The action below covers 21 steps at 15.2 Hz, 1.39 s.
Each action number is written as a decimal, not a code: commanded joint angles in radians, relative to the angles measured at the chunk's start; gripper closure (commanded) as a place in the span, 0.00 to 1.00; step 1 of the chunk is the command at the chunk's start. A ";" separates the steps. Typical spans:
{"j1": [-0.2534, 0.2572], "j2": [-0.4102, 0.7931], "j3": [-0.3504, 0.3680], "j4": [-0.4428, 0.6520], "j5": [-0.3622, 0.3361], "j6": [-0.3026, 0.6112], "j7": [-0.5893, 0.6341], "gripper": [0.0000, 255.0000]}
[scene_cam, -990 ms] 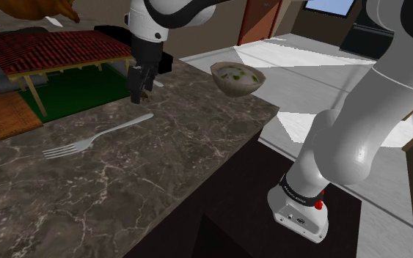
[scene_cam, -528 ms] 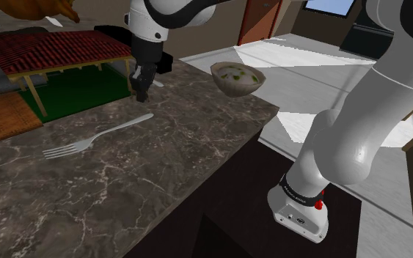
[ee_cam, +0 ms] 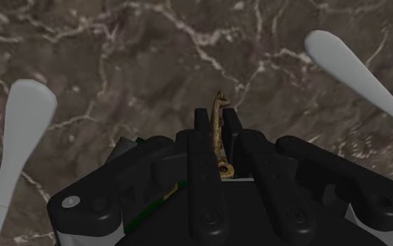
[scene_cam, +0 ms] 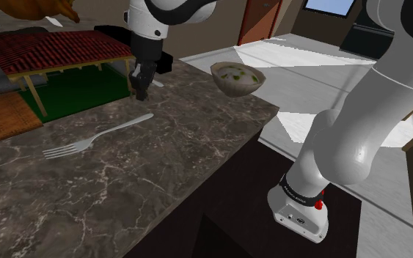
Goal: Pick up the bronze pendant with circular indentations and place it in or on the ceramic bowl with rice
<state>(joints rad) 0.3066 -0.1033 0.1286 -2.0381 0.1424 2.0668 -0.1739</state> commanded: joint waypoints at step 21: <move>-0.004 -0.003 -0.005 0.289 -0.013 -0.292 0.033 1.00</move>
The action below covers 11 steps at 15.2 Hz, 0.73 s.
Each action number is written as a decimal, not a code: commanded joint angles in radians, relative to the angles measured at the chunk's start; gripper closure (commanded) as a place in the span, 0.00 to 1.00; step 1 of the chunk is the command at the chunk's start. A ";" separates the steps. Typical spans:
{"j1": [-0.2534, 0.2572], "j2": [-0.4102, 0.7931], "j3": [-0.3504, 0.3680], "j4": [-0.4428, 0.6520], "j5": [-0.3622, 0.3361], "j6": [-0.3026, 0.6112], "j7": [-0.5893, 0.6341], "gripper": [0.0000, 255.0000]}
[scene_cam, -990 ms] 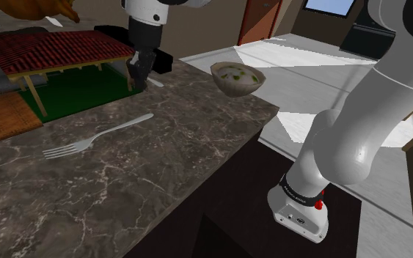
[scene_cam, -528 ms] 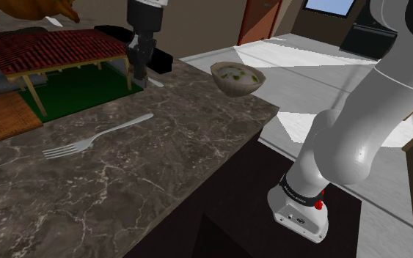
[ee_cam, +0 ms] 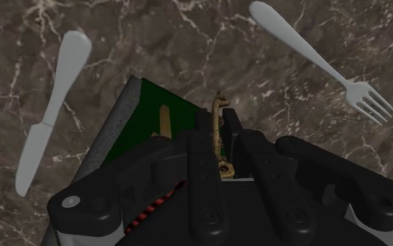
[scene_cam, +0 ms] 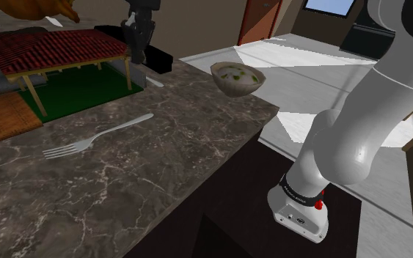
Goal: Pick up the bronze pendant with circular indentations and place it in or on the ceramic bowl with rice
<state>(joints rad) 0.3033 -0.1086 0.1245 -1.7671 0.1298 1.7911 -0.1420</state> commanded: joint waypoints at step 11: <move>-0.009 0.001 -0.011 0.141 -0.001 -0.142 -0.002 1.00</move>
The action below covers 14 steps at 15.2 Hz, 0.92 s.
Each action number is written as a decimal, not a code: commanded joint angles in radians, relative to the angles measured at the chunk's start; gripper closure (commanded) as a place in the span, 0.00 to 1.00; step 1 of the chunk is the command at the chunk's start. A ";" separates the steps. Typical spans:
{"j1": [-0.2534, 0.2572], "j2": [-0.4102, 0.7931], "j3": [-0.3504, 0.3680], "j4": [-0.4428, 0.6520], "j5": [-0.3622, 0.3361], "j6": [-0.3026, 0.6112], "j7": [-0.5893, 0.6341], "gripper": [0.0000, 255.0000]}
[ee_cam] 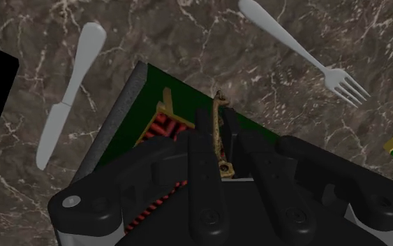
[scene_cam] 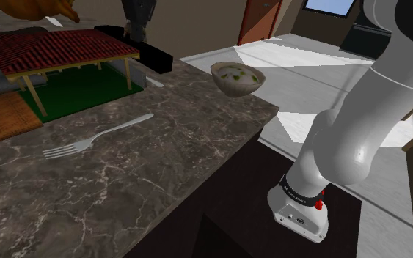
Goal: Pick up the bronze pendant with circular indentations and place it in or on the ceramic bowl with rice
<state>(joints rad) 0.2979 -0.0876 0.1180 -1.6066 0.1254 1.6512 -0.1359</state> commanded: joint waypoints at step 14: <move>-0.095 -0.410 -0.181 -0.398 -0.010 -0.047 -0.266 1.00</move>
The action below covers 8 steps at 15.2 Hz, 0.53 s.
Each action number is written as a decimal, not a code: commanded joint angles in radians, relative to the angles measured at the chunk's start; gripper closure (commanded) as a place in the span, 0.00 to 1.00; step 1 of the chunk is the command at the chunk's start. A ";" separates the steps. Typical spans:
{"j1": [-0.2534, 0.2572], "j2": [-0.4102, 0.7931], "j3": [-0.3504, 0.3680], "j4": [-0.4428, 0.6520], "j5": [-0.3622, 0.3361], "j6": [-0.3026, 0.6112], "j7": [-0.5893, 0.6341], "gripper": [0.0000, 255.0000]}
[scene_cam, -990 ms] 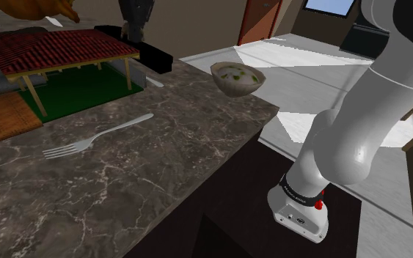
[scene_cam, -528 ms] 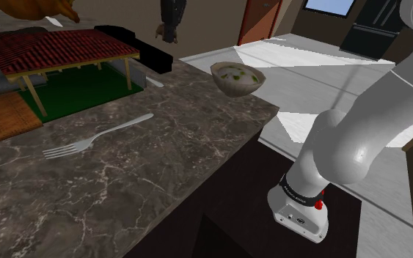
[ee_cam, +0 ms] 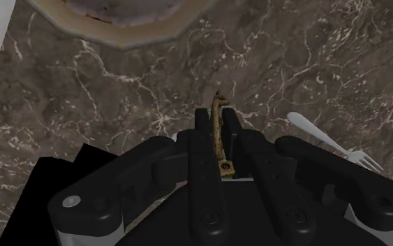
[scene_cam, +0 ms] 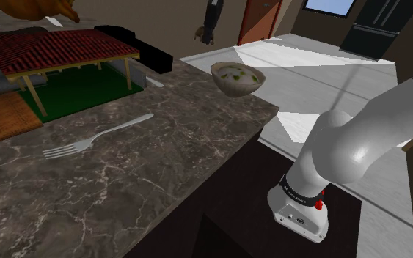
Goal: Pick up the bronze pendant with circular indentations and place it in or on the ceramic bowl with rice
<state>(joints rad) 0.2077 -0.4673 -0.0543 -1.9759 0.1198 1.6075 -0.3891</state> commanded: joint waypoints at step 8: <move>-0.062 -0.186 -0.132 -0.132 -0.074 -0.072 -0.165 1.00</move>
<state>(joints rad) 0.1520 -0.6368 -0.1716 -2.0971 0.0555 1.5434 -0.5354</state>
